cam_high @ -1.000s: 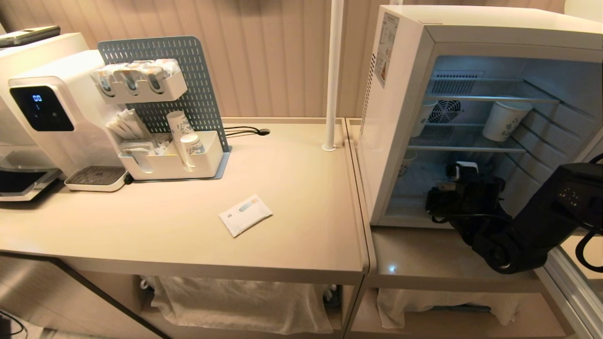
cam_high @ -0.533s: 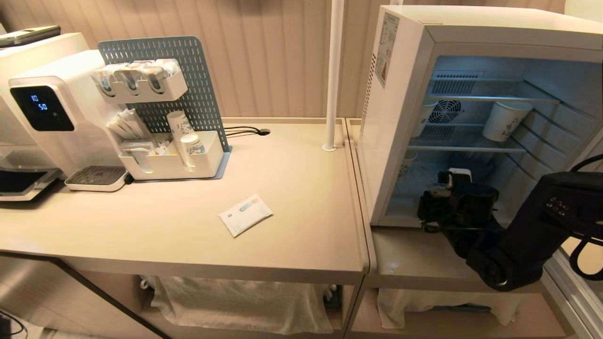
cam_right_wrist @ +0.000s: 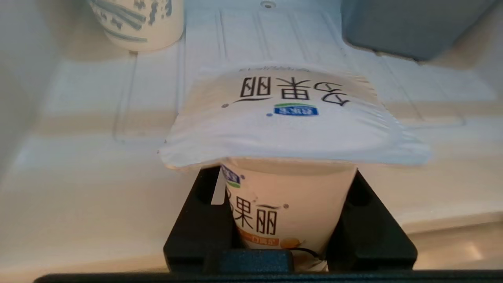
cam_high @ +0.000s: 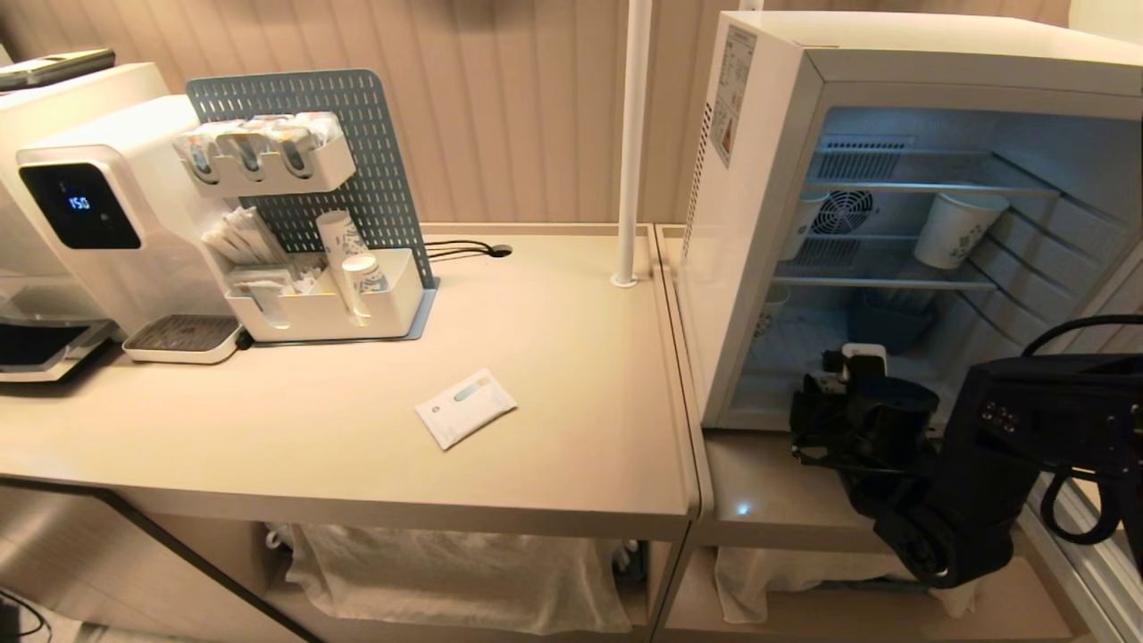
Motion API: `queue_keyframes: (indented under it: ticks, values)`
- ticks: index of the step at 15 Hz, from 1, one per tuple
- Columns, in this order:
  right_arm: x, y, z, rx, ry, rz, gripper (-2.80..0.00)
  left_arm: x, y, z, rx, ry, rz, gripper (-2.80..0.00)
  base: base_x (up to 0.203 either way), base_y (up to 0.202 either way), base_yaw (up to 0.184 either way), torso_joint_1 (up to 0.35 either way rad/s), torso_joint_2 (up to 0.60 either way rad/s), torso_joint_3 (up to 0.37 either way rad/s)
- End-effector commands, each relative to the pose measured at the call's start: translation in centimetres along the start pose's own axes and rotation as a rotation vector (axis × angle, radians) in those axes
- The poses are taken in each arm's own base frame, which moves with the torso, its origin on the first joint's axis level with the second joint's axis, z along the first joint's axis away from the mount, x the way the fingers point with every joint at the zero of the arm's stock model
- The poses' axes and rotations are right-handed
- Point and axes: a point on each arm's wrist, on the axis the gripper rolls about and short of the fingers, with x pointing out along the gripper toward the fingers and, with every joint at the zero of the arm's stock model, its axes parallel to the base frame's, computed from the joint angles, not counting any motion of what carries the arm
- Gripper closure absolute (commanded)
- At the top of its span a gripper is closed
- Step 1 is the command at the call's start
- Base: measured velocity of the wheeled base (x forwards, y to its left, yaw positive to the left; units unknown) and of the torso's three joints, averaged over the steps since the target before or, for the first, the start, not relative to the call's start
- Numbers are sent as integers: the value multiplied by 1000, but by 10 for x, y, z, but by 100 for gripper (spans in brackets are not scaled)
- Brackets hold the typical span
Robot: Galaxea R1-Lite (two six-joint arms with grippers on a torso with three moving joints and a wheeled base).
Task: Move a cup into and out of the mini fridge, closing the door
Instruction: Put the yoghurt in the freezer
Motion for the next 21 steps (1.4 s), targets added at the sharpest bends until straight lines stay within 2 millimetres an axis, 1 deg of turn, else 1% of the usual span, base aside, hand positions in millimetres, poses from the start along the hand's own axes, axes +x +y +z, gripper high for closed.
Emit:
queue_keyframes:
  ticks: [1,3,5,7,12,15,17,19,21]
  values:
    - [-2,0,-17,-30,59,1,0,0,0,0,0,3,1,0,0,0,0,0,0,0]
    - [-6,-2,-22,-27,82,8,0,0,0,0,0,3,1,0,0,0,0,0,0,0]
    - [-4,-1,-30,-16,102,12,0,0,0,0,0,3,1,0,0,0,0,0,0,0]
    - [-3,-2,-31,-21,102,12,0,0,0,0,0,3,1,0,0,0,0,0,0,0]
    - [5,-1,-24,-17,64,4,0,0,0,0,0,3,1,0,0,0,0,0,0,0]
    - [2,-3,-13,-19,42,4,0,0,0,0,0,3,1,0,0,0,0,0,0,0]
    - [4,-2,-12,-19,35,4,0,0,0,0,0,3,1,0,0,0,0,0,0,0]
    - [12,0,-10,-10,19,-1,0,0,0,0,0,3,1,0,0,0,0,0,0,0]
    - [20,-2,-11,-17,39,-13,0,0,0,0,0,3,1,0,0,0,0,0,0,0]
